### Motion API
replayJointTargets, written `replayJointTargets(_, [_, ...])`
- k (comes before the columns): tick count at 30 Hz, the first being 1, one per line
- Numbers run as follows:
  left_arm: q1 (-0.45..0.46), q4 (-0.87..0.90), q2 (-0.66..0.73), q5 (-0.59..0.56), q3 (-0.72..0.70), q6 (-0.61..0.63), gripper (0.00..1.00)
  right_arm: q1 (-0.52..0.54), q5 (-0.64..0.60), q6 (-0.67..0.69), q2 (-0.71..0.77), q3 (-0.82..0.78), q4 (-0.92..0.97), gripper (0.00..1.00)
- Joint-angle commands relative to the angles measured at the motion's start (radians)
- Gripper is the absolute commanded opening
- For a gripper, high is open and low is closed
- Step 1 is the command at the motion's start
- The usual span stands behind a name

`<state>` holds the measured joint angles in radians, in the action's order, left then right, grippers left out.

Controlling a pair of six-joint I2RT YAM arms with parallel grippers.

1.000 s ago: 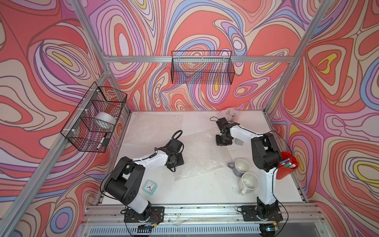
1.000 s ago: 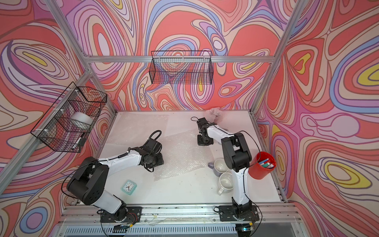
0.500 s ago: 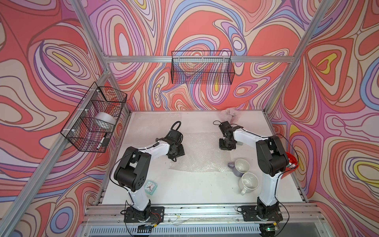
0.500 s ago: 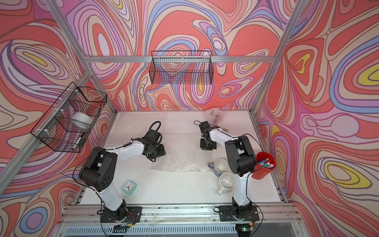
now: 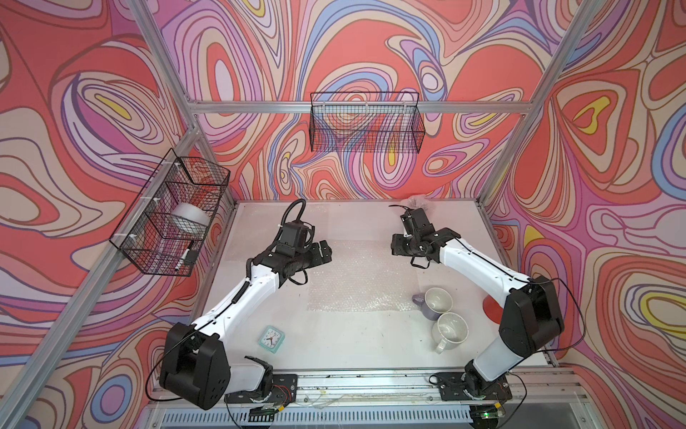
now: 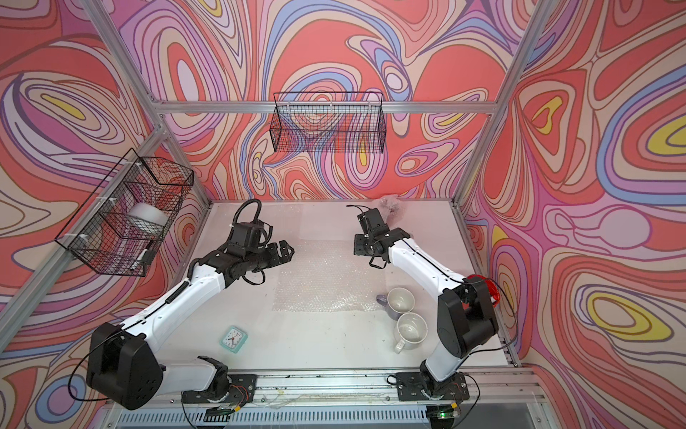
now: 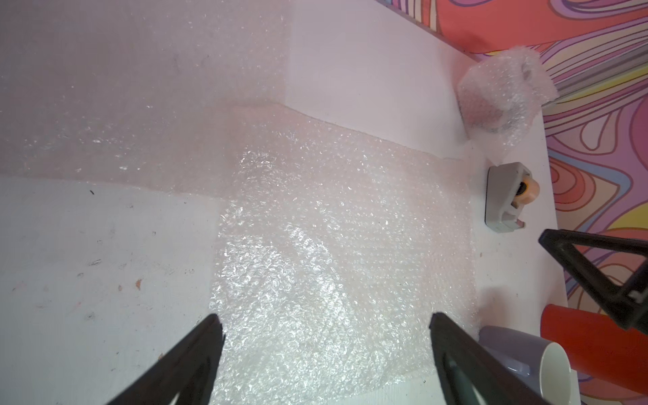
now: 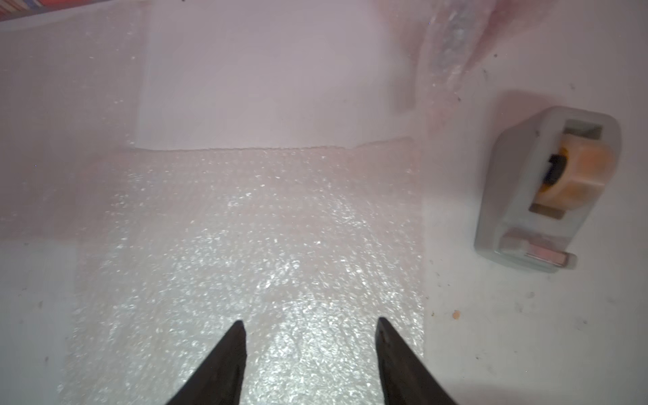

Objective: Wrap mugs in bubble wrap
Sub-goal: Pick up the mug from the center of the board.

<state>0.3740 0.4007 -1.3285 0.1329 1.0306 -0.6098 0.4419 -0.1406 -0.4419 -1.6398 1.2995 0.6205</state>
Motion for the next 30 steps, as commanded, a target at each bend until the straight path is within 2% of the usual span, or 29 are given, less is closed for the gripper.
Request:
replayJointTargets(1, [0.038,-0.002,0.007,0.005,-0.019,0.061,0.96,-0.013,-0.139,-0.052,0.063,-0.052,0.092,0.61])
replayJointTargets(5, [0.146,-0.022,-0.056,0.011,0.028,0.122,0.97,-0.020,-0.145,-0.075,0.101,-0.055,0.235,0.61])
replayJointTargets(9, [0.257,-0.129,-0.133,0.112,0.031,0.163,0.95,-0.025,-0.111,-0.111,0.153,-0.075,0.345,0.62])
replayJointTargets(12, [0.357,-0.224,-0.231,0.151,0.071,0.248,0.99,-0.138,0.041,-0.119,0.205,-0.119,0.346,0.63])
replayJointTargets(15, [0.411,-0.373,-0.336,0.250,0.086,0.349,1.00,-0.284,0.203,-0.107,0.252,-0.171,0.296,0.62])
replayJointTargets(17, [0.432,-0.484,-0.393,0.296,0.082,0.425,1.00,-0.351,0.253,-0.088,0.269,-0.171,0.289,0.61])
replayJointTargets(20, [0.449,-0.544,-0.433,0.386,0.096,0.603,1.00,-0.425,0.289,-0.069,0.300,-0.157,0.296,0.60])
replayJointTargets(22, [0.451,-0.532,-0.455,0.436,0.125,0.704,1.00,-0.485,0.322,-0.064,0.329,-0.151,0.299,0.60])
replayJointTargets(25, [0.454,-0.434,-0.496,0.527,0.195,0.873,0.94,-0.575,0.378,-0.053,0.359,-0.141,0.299,0.59])
replayJointTargets(27, [0.458,-0.370,-0.525,0.576,0.240,0.963,0.91,-0.601,0.384,-0.046,0.367,-0.126,0.310,0.59])
replayJointTargets(30, [0.473,-0.252,-0.584,0.581,0.324,1.081,0.87,-0.615,0.379,-0.038,0.375,-0.106,0.324,0.59])
